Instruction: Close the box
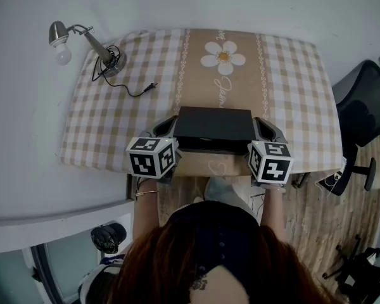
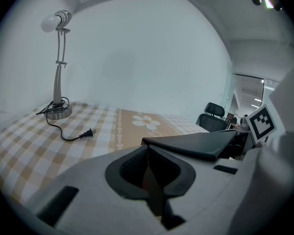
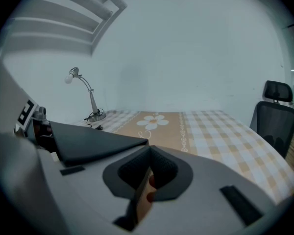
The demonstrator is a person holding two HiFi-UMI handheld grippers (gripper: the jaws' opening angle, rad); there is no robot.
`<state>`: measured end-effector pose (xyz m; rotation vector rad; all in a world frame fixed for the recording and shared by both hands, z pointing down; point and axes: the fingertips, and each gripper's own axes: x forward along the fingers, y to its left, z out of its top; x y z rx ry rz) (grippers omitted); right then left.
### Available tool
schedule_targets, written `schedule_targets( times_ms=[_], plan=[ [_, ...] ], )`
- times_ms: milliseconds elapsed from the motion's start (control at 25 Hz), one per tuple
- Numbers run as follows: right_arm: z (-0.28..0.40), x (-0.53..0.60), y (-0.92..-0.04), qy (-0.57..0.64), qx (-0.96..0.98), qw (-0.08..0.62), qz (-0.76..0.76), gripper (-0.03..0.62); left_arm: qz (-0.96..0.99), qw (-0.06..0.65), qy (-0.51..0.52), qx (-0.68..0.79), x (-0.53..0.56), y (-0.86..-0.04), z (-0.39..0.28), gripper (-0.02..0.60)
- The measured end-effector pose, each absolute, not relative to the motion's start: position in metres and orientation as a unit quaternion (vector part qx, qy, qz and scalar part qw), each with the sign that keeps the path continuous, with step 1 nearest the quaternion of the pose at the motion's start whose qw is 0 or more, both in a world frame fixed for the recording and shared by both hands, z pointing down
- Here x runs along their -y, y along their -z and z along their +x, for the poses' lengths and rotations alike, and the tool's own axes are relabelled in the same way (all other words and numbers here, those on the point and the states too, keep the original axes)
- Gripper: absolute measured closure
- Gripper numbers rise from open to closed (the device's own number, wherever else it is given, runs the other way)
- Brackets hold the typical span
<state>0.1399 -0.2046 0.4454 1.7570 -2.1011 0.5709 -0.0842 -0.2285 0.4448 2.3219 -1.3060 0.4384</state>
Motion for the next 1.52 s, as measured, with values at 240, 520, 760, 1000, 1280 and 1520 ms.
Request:
schedule_targets(
  times_ms=[240, 520, 760, 1000, 1280, 1520],
  plan=[
    [0.137, 0.197, -0.445, -0.198, 0.743, 0.174, 0.615, 0.577, 0.840, 0.219, -0.158, 0.471, 0.220, -0.444, -0.083, 0.560],
    [0.135, 0.188, -0.443, -0.195, 0.745, 0.176, 0.614, 0.577, 0.843, 0.218, -0.157, 0.466, 0.209, -0.442, -0.081, 0.558],
    [0.132, 0.179, -0.443, -0.194, 0.743, 0.177, 0.616, 0.577, 0.846, 0.217, -0.157, 0.460, 0.199, -0.441, -0.081, 0.560],
    [0.130, 0.168, -0.443, -0.192, 0.741, 0.178, 0.618, 0.577, 0.848, 0.219, -0.155, 0.456, 0.188, -0.443, -0.083, 0.560],
    [0.125, 0.157, -0.443, -0.191, 0.740, 0.181, 0.619, 0.577, 0.851, 0.221, -0.154, 0.452, 0.179, -0.443, -0.084, 0.559],
    [0.124, 0.150, -0.442, -0.186, 0.739, 0.186, 0.620, 0.577, 0.851, 0.222, -0.152, 0.450, 0.171, -0.443, -0.083, 0.560]
  ],
)
